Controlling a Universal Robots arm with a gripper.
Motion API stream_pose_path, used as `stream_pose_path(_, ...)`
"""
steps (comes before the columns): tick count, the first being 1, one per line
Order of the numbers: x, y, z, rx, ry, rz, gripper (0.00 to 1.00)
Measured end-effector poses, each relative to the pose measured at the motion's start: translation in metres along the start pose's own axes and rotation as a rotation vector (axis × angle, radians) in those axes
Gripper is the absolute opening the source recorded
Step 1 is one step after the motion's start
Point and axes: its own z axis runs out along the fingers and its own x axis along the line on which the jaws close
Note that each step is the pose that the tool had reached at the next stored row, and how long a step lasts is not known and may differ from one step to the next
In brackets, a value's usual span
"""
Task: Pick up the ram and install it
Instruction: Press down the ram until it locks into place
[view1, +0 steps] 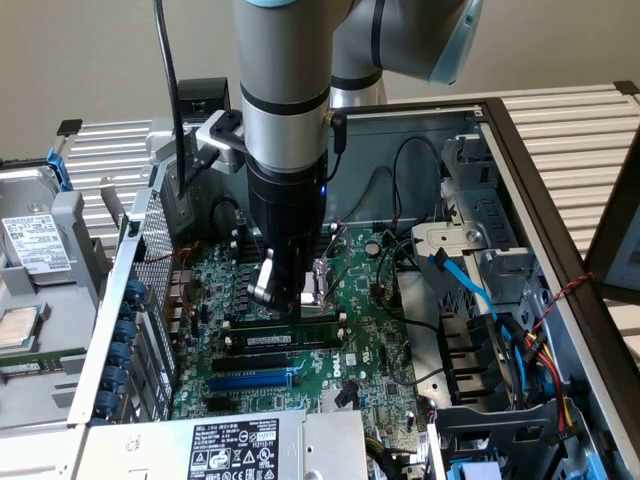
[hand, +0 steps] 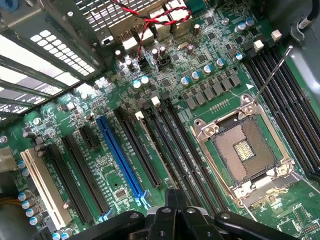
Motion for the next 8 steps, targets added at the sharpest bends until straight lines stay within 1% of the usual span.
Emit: stream_pose_path(8, 0.0, 0.0, 0.0, -0.0005, -0.0052, 0.101, 0.1)
